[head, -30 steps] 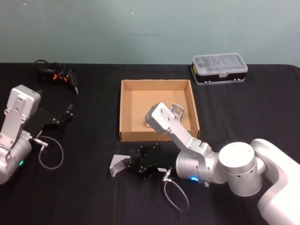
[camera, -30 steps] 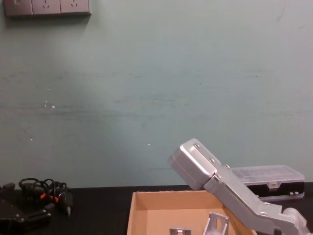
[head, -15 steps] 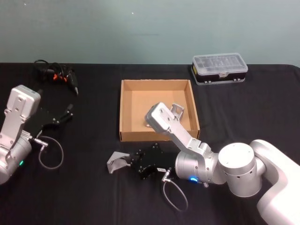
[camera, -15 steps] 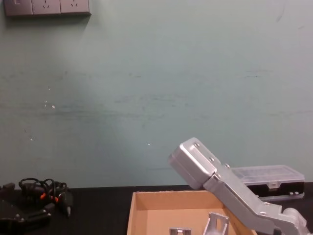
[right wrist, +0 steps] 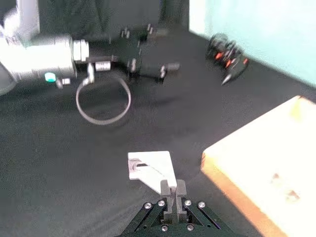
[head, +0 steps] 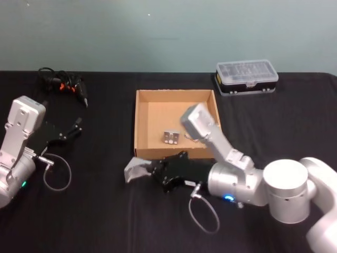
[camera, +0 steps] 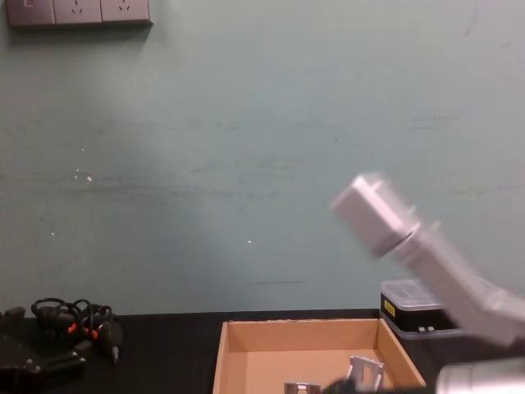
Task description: Use one hand to pick up the angle iron from the table and place it into the box.
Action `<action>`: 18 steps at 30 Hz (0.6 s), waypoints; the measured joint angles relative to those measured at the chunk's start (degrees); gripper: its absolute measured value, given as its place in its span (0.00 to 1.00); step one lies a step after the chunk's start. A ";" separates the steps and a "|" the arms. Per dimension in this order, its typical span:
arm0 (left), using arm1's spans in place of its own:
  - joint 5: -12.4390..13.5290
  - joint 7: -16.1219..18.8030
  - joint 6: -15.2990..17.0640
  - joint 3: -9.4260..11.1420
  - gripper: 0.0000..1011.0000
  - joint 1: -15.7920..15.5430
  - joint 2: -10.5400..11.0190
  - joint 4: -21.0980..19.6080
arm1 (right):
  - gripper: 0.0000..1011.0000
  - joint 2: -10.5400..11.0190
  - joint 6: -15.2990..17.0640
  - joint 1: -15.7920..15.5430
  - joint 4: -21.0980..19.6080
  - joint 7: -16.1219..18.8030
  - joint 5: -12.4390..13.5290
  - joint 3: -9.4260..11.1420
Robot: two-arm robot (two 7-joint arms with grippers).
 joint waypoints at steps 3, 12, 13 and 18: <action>0.00 0.00 0.00 0.00 0.99 0.00 0.00 0.00 | 0.06 1.26 -0.32 -1.26 -2.81 -0.76 1.45 1.82; 0.00 0.00 0.00 0.00 0.99 0.00 0.00 0.00 | 0.06 4.41 -0.71 -3.07 -7.71 -4.68 4.01 7.35; 0.00 0.00 0.00 0.00 0.99 0.00 0.00 0.00 | 0.06 4.72 -0.62 -2.93 -7.72 -5.50 4.06 8.22; 0.00 0.00 0.00 0.00 0.99 0.00 0.00 0.00 | 0.06 4.83 0.10 -1.00 -5.51 -7.49 3.44 9.78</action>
